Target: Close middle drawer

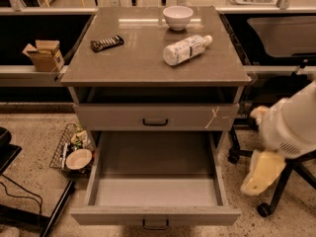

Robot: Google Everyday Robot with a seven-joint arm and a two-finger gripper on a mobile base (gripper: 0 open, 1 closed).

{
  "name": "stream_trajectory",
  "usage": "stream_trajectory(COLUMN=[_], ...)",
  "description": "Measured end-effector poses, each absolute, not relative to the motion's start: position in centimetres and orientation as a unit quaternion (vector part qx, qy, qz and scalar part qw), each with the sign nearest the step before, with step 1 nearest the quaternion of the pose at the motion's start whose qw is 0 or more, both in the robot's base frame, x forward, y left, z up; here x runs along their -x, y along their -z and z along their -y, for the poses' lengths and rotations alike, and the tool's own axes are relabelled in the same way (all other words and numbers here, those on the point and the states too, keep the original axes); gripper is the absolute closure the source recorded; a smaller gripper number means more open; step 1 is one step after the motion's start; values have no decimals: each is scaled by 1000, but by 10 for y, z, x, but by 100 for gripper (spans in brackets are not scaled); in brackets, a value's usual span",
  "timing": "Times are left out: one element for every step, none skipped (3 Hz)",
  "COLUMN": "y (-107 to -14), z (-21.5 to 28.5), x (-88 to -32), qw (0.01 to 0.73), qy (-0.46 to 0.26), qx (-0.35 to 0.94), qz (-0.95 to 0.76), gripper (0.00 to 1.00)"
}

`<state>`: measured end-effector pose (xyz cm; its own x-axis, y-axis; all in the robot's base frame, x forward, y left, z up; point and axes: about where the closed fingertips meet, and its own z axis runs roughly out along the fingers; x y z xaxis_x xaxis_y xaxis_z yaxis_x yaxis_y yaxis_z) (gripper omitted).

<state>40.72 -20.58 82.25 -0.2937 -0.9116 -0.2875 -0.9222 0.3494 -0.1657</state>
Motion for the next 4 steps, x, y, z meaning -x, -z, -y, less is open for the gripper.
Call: stream_trajectory(y=[-736, -657, -581, -542], z=[204, 207, 206, 201], x=[-386, -353, -310, -286], qw=[155, 132, 118, 117], qy=[-36, -70, -121, -155], qx=[563, 540, 496, 463], qz=[-811, -828, -851, -865], gripper=[14, 29, 60, 83])
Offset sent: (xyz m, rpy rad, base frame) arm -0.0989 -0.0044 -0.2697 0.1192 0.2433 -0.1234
